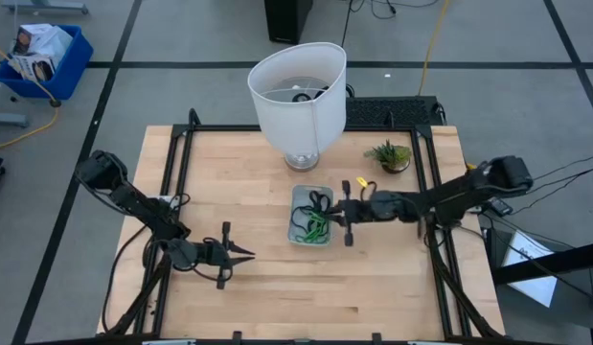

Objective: Pick and place rubber bands into bin
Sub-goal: Put the green rubber band into the gray bin, then return to Home Position

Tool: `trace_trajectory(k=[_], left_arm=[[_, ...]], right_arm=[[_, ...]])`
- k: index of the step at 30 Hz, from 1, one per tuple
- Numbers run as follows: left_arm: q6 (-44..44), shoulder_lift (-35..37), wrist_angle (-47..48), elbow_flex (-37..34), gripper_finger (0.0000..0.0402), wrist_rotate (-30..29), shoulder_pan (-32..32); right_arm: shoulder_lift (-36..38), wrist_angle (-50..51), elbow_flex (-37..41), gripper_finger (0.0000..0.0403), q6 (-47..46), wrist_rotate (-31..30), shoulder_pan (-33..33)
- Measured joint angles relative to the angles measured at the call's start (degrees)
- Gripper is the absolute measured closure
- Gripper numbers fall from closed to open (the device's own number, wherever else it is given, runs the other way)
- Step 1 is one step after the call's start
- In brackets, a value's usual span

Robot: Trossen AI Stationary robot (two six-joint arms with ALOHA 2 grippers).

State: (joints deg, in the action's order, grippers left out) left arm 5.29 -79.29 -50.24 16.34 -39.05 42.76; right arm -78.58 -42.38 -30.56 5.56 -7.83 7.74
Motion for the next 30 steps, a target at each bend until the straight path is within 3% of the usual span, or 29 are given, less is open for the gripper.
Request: trace_trajectory(k=[6, 12, 15, 24, 27, 30], left_arm=[[-0.98, 0.0, 0.93, 0.0, 0.0355, 0.48, 0.0], [-1.99, -0.02, 1.31, 0.0, 0.0355, 0.59, 0.0], [-2.55, -0.02, 1.62, 0.0, 0.0355, 0.59, 0.0], [-2.96, -0.04, 2.21, 0.0, 0.0355, 0.59, 0.11], [-2.97, -0.03, 2.39, 0.0, 0.0355, 0.59, 0.63], [-2.81, -0.04, 2.56, 0.0, 0.0355, 0.54, 1.78]], right_arm=[[-6.61, 1.69, -3.09, 0.0403, -4.13, 4.93, -4.3], [-10.55, 0.4, -3.4, 0.0397, -8.25, 4.93, -6.24], [-10.63, 0.72, -3.4, 0.0368, -9.32, 4.85, -6.44], [-10.39, -0.36, -3.66, 0.0232, -10.79, 3.14, -6.18], [-7.56, -0.63, -3.69, 0.0216, -9.28, 3.42, -5.34], [-1.85, 5.39, -3.76, 0.0235, -4.37, 3.74, -3.93]])
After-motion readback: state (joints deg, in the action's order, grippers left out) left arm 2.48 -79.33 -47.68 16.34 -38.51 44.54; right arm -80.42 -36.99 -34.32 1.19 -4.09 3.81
